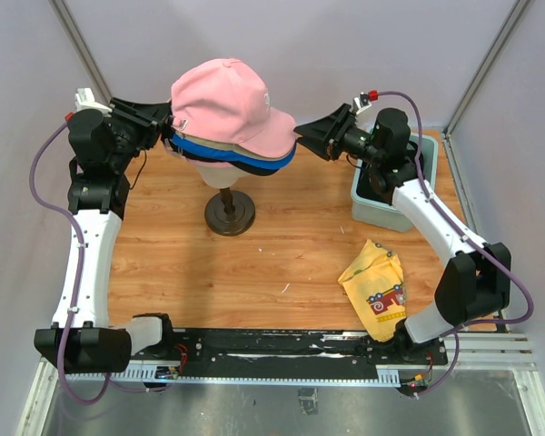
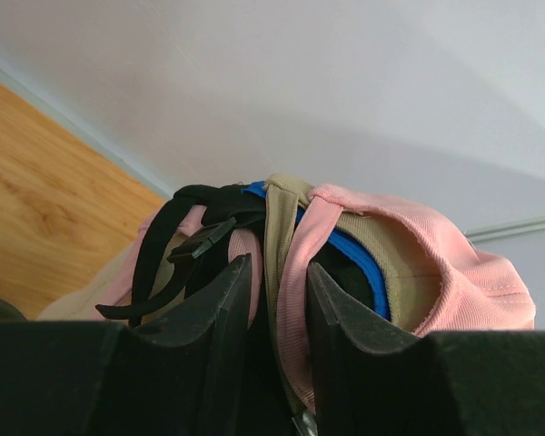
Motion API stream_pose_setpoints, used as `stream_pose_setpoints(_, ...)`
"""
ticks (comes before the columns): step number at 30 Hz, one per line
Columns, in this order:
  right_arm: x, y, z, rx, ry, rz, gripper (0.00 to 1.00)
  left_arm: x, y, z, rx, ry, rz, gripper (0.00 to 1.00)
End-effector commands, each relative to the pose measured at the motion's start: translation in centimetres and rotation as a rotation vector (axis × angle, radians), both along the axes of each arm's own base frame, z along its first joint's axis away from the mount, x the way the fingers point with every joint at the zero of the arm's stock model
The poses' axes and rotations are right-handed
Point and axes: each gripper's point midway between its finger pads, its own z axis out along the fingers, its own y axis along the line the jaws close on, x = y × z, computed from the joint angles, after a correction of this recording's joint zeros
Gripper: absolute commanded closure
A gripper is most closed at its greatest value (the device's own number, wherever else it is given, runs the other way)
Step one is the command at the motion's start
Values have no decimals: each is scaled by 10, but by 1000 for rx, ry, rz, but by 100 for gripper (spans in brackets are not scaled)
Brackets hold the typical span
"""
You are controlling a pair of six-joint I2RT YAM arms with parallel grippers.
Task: Stack the hats
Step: Stack the hat on the hat.
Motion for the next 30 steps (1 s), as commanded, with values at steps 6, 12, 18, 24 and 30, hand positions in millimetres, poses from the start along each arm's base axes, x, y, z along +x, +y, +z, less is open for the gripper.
stream_pose_setpoints(6,-11,4,43,25,-117,27,54,-6,-5,-8,8,26,-38,64)
stream_pose_setpoints(12,-9,11,38,39,-103,46,54,-5,-5,-6,5,21,-38,62)
stream_pose_setpoints(18,-10,9,33,19,-104,33,54,-6,-3,-7,8,23,-32,62)
stream_pose_setpoints(24,-10,0,33,-23,-128,-11,54,-7,-2,-8,13,28,-28,62)
stream_pose_setpoints(30,-10,-2,30,-28,-126,-21,54,-6,-1,-10,13,31,-28,62)
